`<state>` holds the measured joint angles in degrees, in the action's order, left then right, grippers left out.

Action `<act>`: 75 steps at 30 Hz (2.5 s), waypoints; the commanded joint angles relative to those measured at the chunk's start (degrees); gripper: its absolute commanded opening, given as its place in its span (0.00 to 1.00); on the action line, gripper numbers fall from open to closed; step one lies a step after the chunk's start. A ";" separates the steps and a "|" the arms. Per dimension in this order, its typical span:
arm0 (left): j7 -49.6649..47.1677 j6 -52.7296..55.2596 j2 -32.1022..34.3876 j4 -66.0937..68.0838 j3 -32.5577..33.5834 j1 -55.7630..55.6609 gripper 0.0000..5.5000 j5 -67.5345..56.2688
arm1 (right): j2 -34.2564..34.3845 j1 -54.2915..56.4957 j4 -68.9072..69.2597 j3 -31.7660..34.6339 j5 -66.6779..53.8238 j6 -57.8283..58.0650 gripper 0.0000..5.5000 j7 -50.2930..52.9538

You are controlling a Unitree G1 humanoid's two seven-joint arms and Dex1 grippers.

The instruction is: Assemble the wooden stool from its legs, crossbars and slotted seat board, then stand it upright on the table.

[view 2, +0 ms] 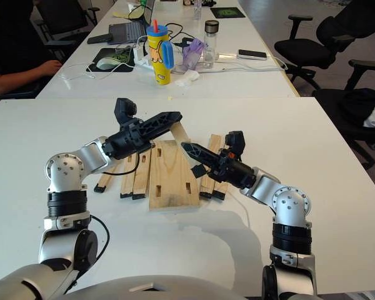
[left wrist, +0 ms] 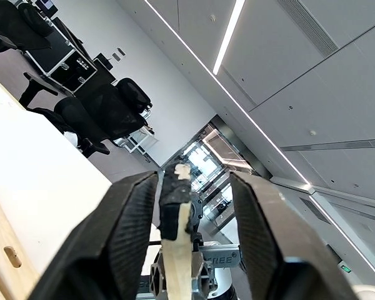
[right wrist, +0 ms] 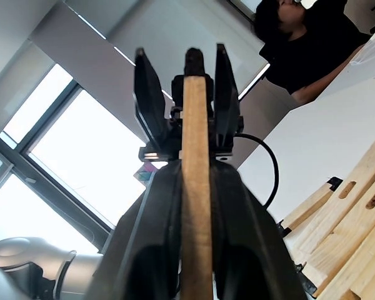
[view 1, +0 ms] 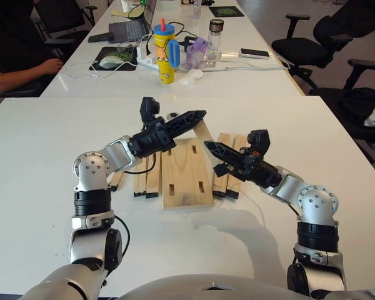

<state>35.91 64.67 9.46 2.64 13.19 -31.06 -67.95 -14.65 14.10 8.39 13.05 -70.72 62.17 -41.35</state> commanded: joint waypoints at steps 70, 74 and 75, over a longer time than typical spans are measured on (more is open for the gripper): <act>-33.74 -45.68 -10.97 -10.38 0.62 24.22 0.08 39.22 | -1.60 3.11 -21.50 1.93 34.31 -27.53 0.20 12.93; -34.73 -45.33 -10.62 -10.32 -0.14 24.93 0.08 41.24 | -1.20 2.83 -20.80 1.63 34.32 -27.21 0.20 13.22; -35.22 -45.27 -10.45 -10.19 -0.48 25.01 0.08 42.04 | -1.11 2.83 -20.69 1.59 34.33 -27.14 0.20 13.30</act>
<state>2.23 18.46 -1.76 -7.94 13.48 -7.19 -28.40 -16.28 17.25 -13.47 14.90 -36.83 34.37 -28.68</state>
